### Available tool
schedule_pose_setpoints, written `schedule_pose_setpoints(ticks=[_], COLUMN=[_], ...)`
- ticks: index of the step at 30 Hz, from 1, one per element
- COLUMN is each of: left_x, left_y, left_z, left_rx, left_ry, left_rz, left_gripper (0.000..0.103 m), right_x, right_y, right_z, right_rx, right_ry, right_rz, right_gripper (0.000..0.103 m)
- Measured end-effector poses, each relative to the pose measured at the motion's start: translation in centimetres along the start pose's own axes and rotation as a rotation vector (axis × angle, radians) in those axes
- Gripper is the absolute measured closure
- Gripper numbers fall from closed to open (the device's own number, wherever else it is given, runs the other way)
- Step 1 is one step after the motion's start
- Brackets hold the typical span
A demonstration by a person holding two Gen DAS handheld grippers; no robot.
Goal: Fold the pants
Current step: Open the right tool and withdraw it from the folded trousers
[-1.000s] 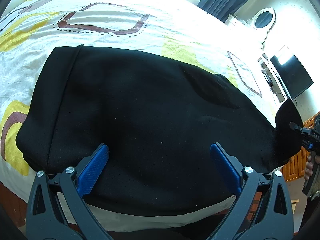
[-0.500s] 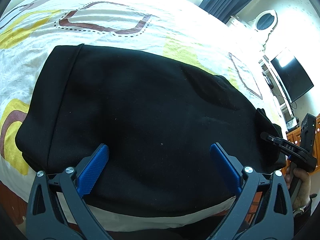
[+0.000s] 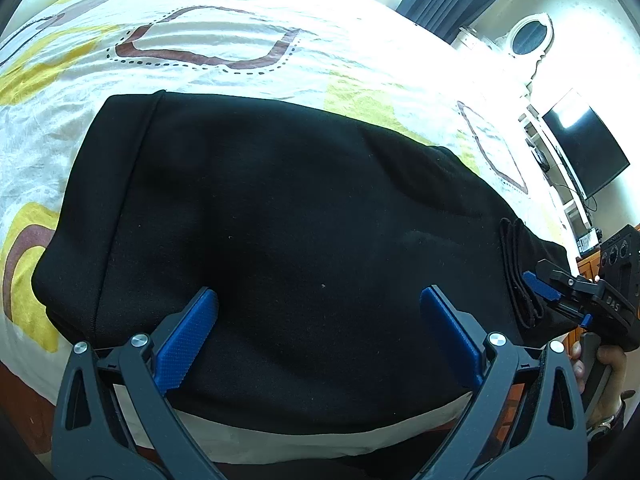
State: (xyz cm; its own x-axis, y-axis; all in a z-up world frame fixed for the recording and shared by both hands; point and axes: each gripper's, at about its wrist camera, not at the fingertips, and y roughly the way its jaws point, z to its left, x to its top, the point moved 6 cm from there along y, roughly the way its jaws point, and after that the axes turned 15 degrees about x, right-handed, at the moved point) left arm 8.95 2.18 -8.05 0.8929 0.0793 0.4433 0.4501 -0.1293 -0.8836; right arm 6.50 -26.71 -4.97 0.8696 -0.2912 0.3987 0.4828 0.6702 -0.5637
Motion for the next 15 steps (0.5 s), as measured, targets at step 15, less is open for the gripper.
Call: schedule_pose_setpoints(ticks=[15], left_x=[-0.2], left_y=[0.0], left_z=[0.0], left_rx=[0.004], left_ry=[-0.001], left_rz=[-0.006], left_gripper=[0.002], right_x=[6.2], right_y=[-19.9], right_z=[-13.5], right_rx=[-0.031], right_ry=[0.167], right_rz=[-0.283], right_gripper=[0.030])
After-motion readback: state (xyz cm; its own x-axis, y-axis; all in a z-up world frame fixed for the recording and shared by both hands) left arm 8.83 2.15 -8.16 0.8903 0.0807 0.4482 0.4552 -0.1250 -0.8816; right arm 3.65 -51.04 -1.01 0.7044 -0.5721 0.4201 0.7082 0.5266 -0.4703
